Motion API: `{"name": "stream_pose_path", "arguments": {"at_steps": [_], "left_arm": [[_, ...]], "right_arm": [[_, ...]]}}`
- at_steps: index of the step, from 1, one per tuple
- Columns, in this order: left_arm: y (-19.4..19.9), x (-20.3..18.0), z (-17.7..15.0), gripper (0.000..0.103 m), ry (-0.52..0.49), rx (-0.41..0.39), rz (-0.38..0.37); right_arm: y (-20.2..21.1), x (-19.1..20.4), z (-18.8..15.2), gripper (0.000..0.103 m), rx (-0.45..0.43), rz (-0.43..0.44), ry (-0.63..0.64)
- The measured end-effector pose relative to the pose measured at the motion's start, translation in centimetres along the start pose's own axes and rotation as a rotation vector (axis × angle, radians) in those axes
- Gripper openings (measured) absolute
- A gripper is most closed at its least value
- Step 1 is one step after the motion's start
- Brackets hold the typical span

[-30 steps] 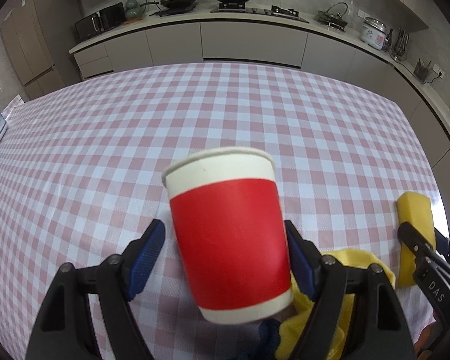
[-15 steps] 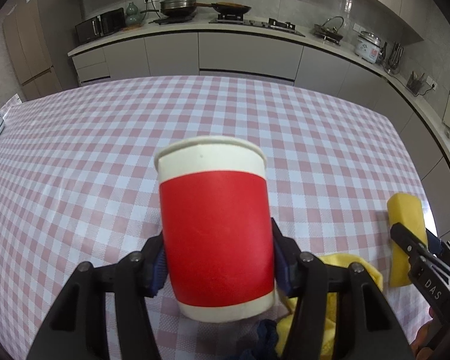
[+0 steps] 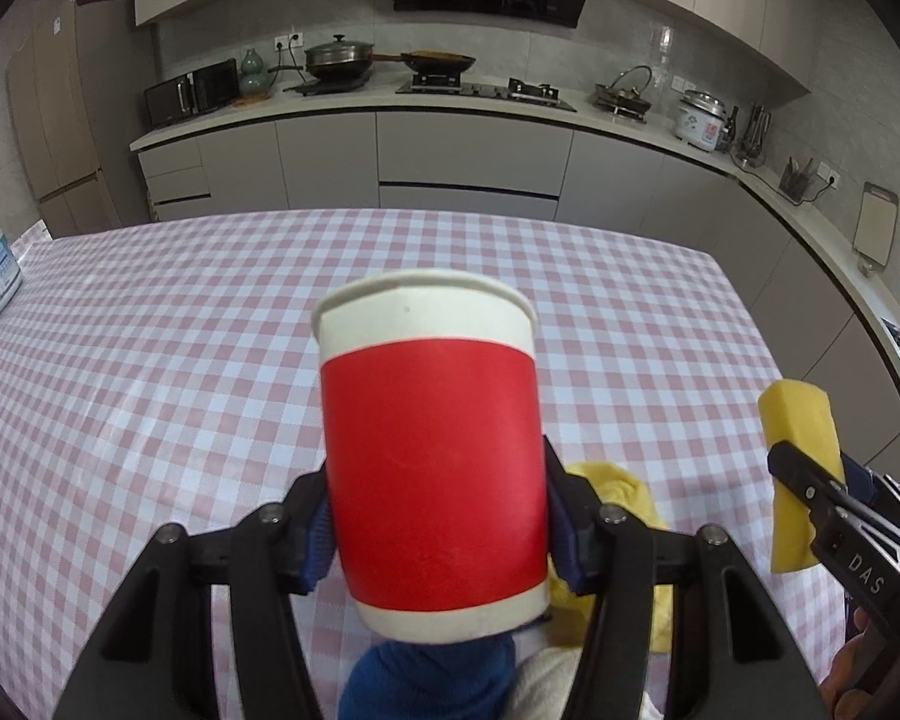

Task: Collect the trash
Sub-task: 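Lift the sponge and red cup and carry both toward the black bucket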

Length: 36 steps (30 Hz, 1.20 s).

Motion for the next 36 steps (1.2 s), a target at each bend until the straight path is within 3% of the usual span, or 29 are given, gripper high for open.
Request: {"name": "stream_pose_path", "arguments": {"at_steps": [7, 15, 25, 36], "left_arm": [[3.0, -2.4, -1.6, 0.058, -0.034, -0.032, -0.017], [5.9, -6.0, -4.9, 0.058, -0.082, -0.041, -0.035], [8.9, -11.8, -8.7, 0.058, -0.125, -0.042, -0.082], [11.8, -21.1, -13.2, 0.058, -0.226, -0.033, -0.171]], "right_arm": [[4.4, 0.0, -1.9, 0.057, -0.042, 0.032, 0.020], [9.2, -2.9, -5.2, 0.057, -0.059, 0.030, 0.010], [15.2, -8.8, -9.3, 0.057, -0.077, 0.002, -0.014], [21.0, -18.5, -14.4, 0.057, -0.091, -0.068, -0.116]]}}
Point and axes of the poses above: each gripper's, at about its wrist camera, not at the fingertips, and y roughly against the way its jaws point, x to its left, z to its top, the point moved 9 cm from there along -y, roughly the way its jaws point, and after that the axes turned 3 degrees about x, right-handed, at the moved point
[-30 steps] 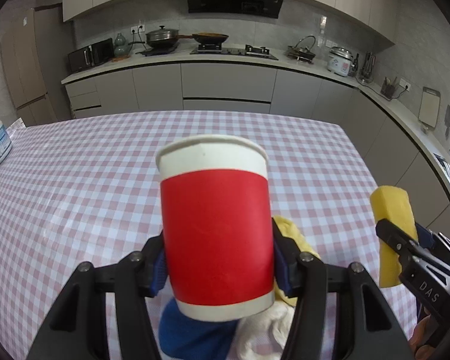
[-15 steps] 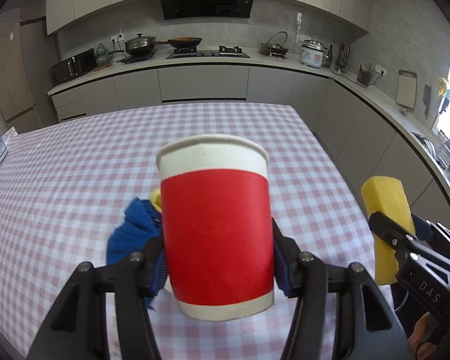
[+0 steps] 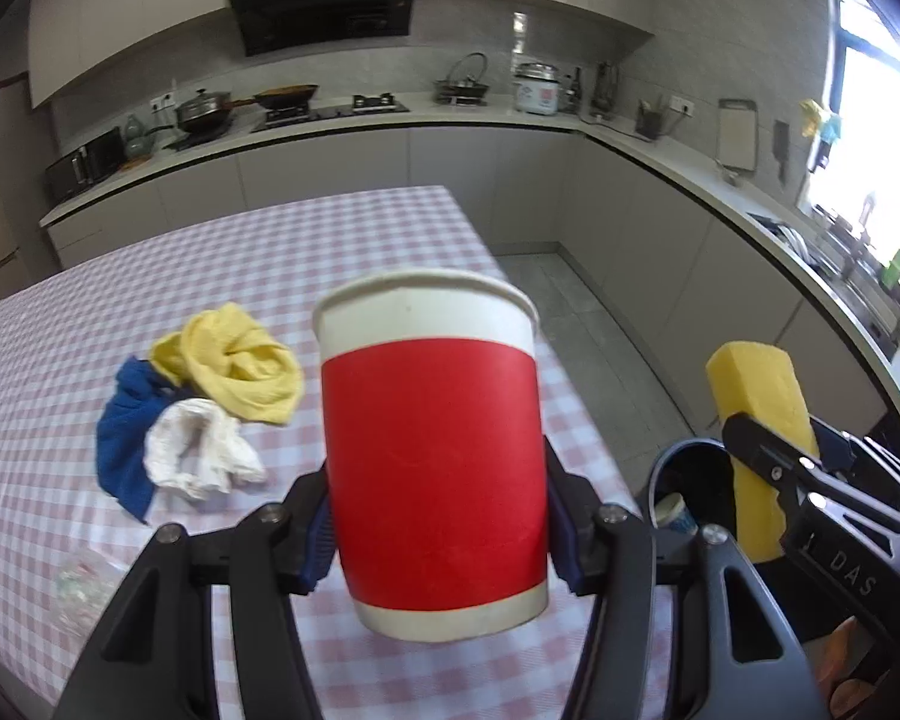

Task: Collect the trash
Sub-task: 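Lift the sponge and red cup and carry both toward the black bucket, then open both grippers over the black bucket to drop sponge and cup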

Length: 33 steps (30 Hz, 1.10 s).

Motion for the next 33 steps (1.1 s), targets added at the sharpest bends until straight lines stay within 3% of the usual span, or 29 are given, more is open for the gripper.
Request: {"name": "stream_pose_path", "arguments": {"at_steps": [19, 26, 33], "left_arm": [[-3.2, -20.0, -3.3, 0.058, -0.218, 0.097, -0.221], [-6.3, -24.5, -5.1, 0.058, -0.263, 0.162, -0.249], [-10.5, -26.4, -7.0, 0.058, -0.275, 0.225, -0.220]], "right_arm": [[6.3, -21.8, -8.8, 0.057, 0.031, -0.210, -0.264], [5.1, -27.1, -11.9, 0.057, 0.075, -0.236, -0.351], [0.9, -30.6, -13.8, 0.057, 0.129, -0.235, -0.400]]}}
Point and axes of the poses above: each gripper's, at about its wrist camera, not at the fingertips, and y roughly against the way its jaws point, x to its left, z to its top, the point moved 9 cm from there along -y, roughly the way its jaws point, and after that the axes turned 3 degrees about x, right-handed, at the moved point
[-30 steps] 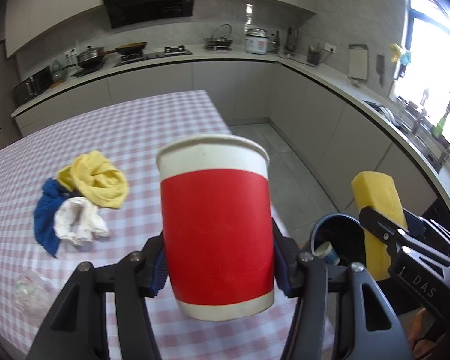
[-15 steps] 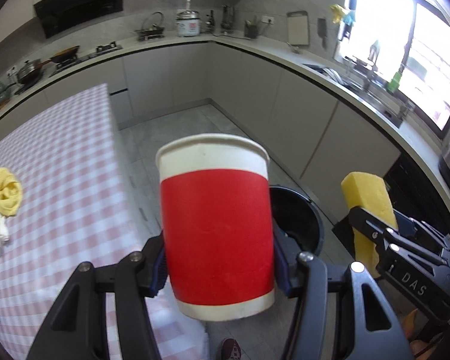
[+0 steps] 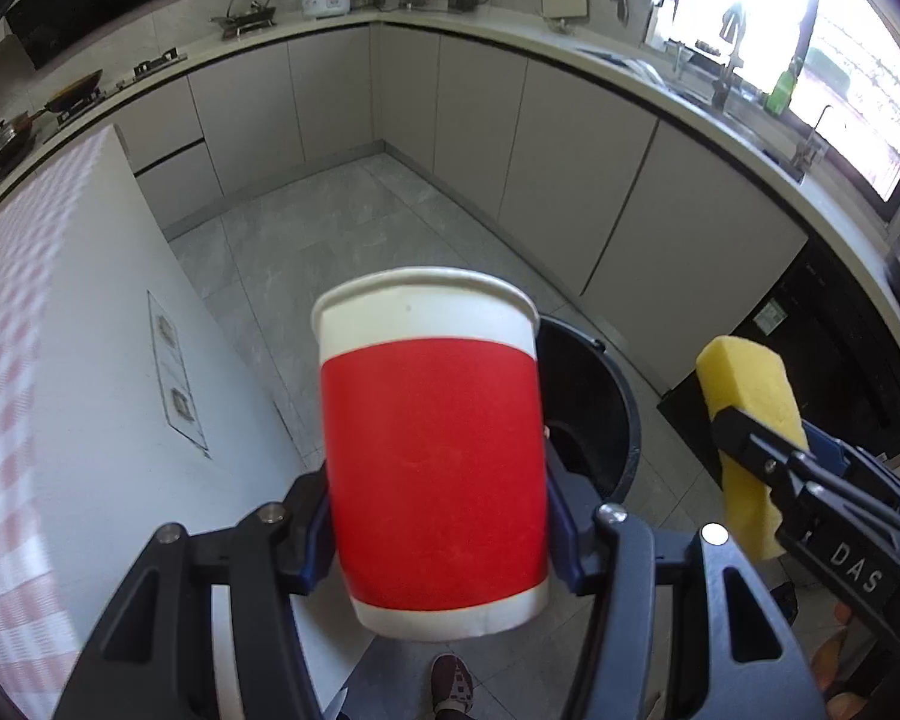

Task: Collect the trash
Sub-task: 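Open both grippers over the black bucket to drop sponge and cup, then move both tools back over the table toward the plastic bag and tissue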

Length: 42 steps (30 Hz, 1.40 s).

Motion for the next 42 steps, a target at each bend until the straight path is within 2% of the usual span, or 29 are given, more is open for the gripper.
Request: {"name": "stream_pose_path", "arguments": {"at_steps": [8, 11, 15, 18, 25, 33, 42], "left_arm": [[-6.0, -0.2, -0.1, 0.059, 0.037, 0.047, 0.006], [-7.8, -0.2, -0.1, 0.060, 0.057, 0.060, 0.011], [-9.5, -0.1, -0.2, 0.070, 0.102, 0.094, -0.002], [-9.8, -0.8, 0.2, 0.073, 0.083, 0.089, -0.021], [-6.5, -0.7, 0.5, 0.073, 0.052, 0.049, 0.045], [-0.7, -0.7, 1.0, 0.073, 0.035, 0.022, 0.058], [6.7, 2.3, 0.5, 0.073, 0.085, -0.021, 0.066]], "right_arm": [[-7.6, -1.2, 1.0, 0.058, 0.043, 0.006, 0.025], [-10.1, -1.2, 1.2, 0.061, 0.062, 0.037, 0.043], [-11.7, -1.6, 1.6, 0.068, 0.059, 0.023, 0.045], [-11.7, -1.9, 2.1, 0.069, 0.040, 0.016, 0.036], [-8.9, -2.6, 1.5, 0.069, 0.019, -0.008, -0.004], [-3.5, -1.9, 1.0, 0.069, 0.029, -0.028, -0.004], [2.4, 1.9, 1.3, 0.071, 0.017, 0.025, 0.032]]}}
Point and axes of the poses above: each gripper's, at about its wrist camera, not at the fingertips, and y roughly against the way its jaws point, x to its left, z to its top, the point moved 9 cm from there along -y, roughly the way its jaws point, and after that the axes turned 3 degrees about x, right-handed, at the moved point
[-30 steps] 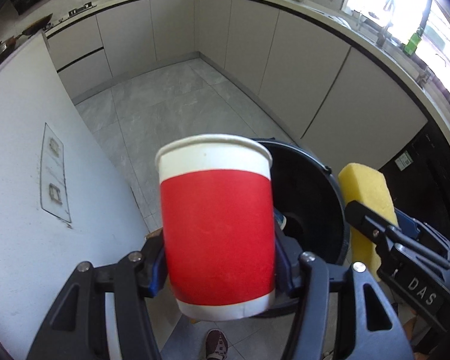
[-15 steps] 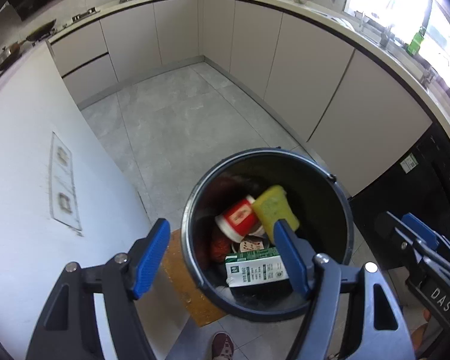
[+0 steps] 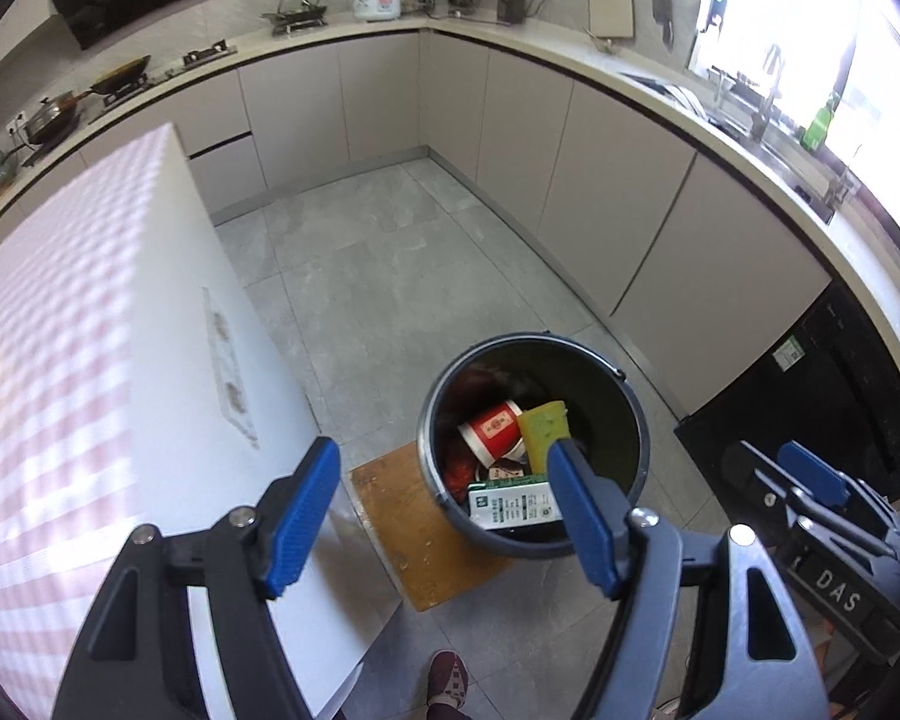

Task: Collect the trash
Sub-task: 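Move both tools back over the table toward the plastic bag and tissue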

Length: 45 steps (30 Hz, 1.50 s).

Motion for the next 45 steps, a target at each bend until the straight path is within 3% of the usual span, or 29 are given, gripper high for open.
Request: {"name": "stream_pose_path", "arguments": {"at_steps": [10, 15, 30, 45], "left_arm": [[5.7, 4.0, -2.3, 0.073, 0.023, -0.038, -0.034], [8.1, 7.9, -3.9, 0.073, 0.058, -0.040, -0.030], [12.9, 26.2, -9.6, 0.073, 0.236, -0.108, 0.195], [14.8, 38.0, -14.2, 0.078, 0.341, -0.126, 0.297]], "right_arm": [[5.0, 7.9, -0.6, 0.076, -0.050, 0.073, 0.064], [6.0, 13.2, -2.0, 0.076, -0.045, 0.112, 0.111], [6.6, 30.3, -7.2, 0.076, -0.047, 0.247, 0.272], [6.8, 43.6, -12.8, 0.077, -0.044, 0.338, 0.411]]}}
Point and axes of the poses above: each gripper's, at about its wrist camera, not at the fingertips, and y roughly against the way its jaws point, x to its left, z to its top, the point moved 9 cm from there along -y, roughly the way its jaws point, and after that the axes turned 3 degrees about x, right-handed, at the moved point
